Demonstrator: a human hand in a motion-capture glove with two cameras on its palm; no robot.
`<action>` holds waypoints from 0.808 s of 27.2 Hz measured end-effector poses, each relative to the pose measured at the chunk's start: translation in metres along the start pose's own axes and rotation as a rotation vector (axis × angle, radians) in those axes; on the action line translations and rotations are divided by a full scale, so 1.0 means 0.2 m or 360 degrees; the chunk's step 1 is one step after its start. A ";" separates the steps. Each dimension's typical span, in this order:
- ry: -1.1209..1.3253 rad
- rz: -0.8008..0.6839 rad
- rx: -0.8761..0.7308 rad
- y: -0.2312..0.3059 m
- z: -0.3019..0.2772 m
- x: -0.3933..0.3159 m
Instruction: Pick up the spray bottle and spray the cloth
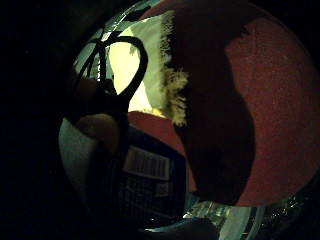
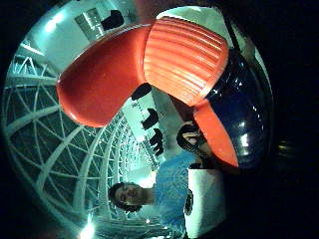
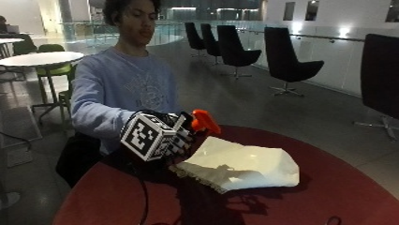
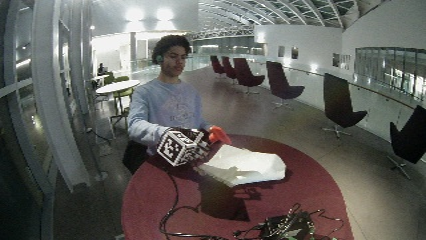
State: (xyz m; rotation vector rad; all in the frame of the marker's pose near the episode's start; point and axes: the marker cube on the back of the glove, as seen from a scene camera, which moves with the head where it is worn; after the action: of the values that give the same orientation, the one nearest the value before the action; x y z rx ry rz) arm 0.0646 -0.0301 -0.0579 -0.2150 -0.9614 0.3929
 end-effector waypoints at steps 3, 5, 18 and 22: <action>-0.0004 0.0009 -0.0001 0.00 0.01 0.00; -0.0010 0.0008 0.0003 0.00 0.01 0.00; -0.0278 -0.0526 0.0048 0.01 0.26 -0.29; -0.0414 -0.0805 0.0064 -0.01 0.42 -0.44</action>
State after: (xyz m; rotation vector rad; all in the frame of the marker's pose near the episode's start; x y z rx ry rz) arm -0.0489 -0.0685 -0.0758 0.1221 -1.2197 -0.0281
